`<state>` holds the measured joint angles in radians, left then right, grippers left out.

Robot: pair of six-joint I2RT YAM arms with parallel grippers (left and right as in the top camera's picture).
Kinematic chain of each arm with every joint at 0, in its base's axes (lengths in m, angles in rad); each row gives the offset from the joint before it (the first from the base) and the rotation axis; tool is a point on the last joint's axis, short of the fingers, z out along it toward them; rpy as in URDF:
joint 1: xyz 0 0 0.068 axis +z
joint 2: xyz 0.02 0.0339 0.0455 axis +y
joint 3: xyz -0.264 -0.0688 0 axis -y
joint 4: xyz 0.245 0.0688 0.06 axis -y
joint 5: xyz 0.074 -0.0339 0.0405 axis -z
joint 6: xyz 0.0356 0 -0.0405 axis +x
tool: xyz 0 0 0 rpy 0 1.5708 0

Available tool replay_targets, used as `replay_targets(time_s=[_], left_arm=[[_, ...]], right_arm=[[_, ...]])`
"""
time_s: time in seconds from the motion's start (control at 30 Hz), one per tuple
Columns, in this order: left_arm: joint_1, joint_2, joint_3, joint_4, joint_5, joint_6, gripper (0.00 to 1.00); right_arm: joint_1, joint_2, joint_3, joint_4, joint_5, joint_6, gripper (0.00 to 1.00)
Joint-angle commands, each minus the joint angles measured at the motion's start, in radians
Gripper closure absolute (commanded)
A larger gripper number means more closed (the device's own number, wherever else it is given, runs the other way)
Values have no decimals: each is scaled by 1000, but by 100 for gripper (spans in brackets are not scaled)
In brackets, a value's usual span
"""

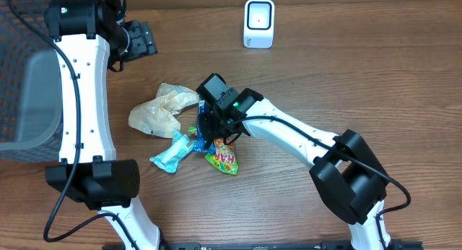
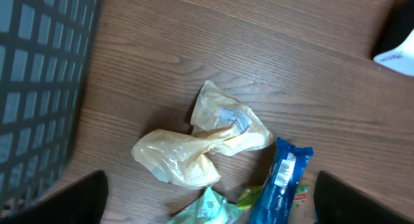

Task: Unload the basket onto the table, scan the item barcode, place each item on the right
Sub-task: 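Lift the blue wrapper with the right gripper and lay it flat right of the pile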

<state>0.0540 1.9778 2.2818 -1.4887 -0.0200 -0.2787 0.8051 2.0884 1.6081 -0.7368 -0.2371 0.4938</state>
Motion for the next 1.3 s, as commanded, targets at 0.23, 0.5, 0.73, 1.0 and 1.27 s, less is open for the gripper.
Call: replay_targets(time_s=[0.23, 0.5, 0.73, 1.0, 1.27], left_arm=[[-2, -3, -9, 2, -13, 10, 0], [-2, -3, -9, 2, -13, 10, 0], [-2, -3, -9, 2, -13, 10, 0], [-2, -3, -9, 2, -13, 10, 0], [-2, -3, -9, 1, -13, 10, 0]], right_arm=[[-6, 2, 27, 18, 64, 35, 95], [-9, 2, 27, 13, 48, 34, 96], [-9, 2, 27, 17, 42, 34, 91], [-8, 2, 27, 53, 80, -4, 75], [-8, 44, 27, 105, 113, -3, 74]])
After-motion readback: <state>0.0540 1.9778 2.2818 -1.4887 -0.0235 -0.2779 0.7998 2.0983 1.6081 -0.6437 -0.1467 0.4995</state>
